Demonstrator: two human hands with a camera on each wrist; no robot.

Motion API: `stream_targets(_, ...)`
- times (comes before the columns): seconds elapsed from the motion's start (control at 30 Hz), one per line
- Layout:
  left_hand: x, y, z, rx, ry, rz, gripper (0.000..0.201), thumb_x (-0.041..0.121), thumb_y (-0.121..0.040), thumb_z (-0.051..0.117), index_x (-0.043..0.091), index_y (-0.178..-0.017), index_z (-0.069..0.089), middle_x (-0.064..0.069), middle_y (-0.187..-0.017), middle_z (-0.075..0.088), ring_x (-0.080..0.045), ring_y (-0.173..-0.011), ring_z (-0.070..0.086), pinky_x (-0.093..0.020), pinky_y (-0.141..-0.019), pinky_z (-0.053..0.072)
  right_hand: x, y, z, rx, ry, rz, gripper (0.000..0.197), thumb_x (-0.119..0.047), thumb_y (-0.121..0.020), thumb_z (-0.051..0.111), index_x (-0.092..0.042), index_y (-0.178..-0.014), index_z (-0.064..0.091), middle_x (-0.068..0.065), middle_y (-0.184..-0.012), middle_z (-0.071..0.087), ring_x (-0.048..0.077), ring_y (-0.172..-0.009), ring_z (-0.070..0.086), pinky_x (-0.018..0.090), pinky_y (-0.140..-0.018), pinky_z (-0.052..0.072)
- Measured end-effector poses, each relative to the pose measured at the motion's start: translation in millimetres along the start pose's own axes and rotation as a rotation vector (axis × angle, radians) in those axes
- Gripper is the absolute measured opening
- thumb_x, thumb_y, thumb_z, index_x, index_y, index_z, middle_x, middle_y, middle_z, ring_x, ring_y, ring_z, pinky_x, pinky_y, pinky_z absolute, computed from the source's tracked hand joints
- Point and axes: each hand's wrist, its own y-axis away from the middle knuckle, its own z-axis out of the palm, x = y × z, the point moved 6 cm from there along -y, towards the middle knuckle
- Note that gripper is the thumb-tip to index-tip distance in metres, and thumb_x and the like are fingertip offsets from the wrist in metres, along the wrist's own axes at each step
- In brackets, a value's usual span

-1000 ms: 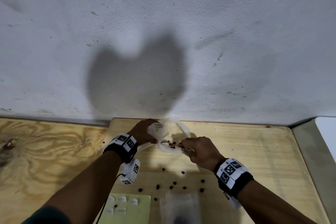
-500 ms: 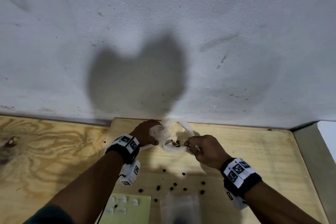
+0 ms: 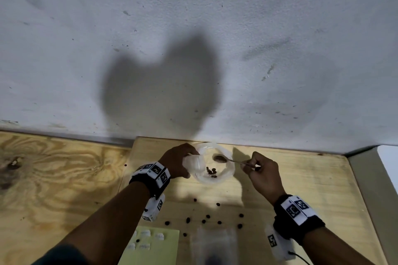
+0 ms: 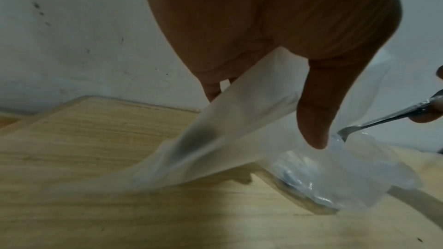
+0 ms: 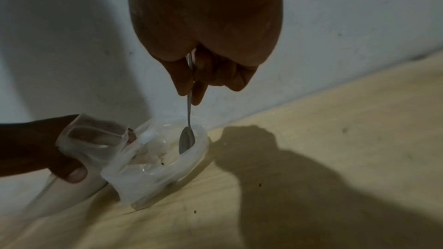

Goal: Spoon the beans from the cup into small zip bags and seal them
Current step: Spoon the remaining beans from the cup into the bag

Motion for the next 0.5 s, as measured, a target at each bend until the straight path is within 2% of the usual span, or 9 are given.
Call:
stream_targets(0.1, 1.9, 4.2, 2.3, -0.001, -0.044, 0.043, 0.073, 0.011, -0.051, 0.088, 0.026, -0.117, 0.061, 0.016, -0.119, 0.055, -0.004, -0.103, 0.051, -0.020, -0.085, 0.042, 14.8, 3.6, 3.0, 0.020, -0.092, 0.083, 0.041, -0.001, -0.077, 0.077, -0.015, -0.059, 0.043, 0.014, -0.068, 0.065, 0.032, -0.078, 0.064, 0.032, -0.063, 0.043)
stream_targets(0.13, 1.4, 5.2, 3.0, -0.002, -0.048, 0.053, 0.073, 0.010, -0.050, 0.088, 0.026, -0.116, 0.062, 0.016, -0.119, 0.055, -0.004, -0.103, 0.051, -0.020, -0.085, 0.043, 18.0, 5.5, 2.8, 0.013, -0.123, 0.112, 0.042, 0.000, -0.077, 0.077, -0.014, -0.058, 0.043, 0.019, -0.069, 0.063, 0.034, -0.077, 0.063, 0.032, -0.064, 0.042)
stream_targets(0.23, -0.5, 6.6, 4.3, 0.001, -0.045, 0.058, 0.072, 0.009, -0.050, 0.087, 0.024, -0.115, 0.063, 0.014, -0.119, 0.057, -0.007, -0.105, 0.055, -0.023, -0.086, 0.047, 21.7, 8.7, 1.5, -0.015, -0.172, 0.138, 0.043, 0.003, -0.078, 0.077, -0.012, -0.058, 0.041, 0.026, -0.069, 0.058, 0.025, -0.072, 0.061, 0.031, -0.065, 0.040)
stream_targets(0.3, -2.5, 6.0, 4.7, 0.003, -0.045, 0.046, 0.071, 0.010, -0.050, 0.087, 0.024, -0.115, 0.063, 0.014, -0.118, 0.057, -0.009, -0.105, 0.055, -0.024, -0.086, 0.048, 20.6, 9.2, 0.1, -0.020, -0.183, 0.137, 0.043, 0.002, -0.078, 0.078, -0.010, -0.059, 0.042, 0.027, -0.070, 0.058, 0.021, -0.068, 0.058, 0.031, -0.064, 0.040)
stream_targets(0.4, -3.9, 3.5, 5.2, -0.004, -0.046, 0.031, 0.072, 0.011, -0.050, 0.087, 0.024, -0.116, 0.062, 0.014, -0.118, 0.057, -0.008, -0.105, 0.054, -0.024, -0.087, 0.047, 16.0, 8.4, -2.5, -0.003, -0.167, 0.097, 0.041, 0.001, -0.078, 0.077, -0.010, -0.061, 0.042, 0.022, -0.068, 0.061, 0.022, -0.066, 0.058, 0.027, -0.061, 0.040)
stream_targets(0.5, -4.8, 1.1, 6.0, -0.013, -0.054, 0.020, 0.072, 0.012, -0.049, 0.088, 0.024, -0.116, 0.062, 0.012, -0.119, 0.058, -0.011, -0.107, 0.056, -0.027, -0.088, 0.048, 4.7, 13.7, 1.4, -0.005, -0.100, 0.016, 0.037, 0.000, -0.081, 0.075, -0.009, -0.064, 0.043, 0.013, -0.064, 0.061, 0.011, -0.057, 0.047, 0.019, -0.053, 0.035)
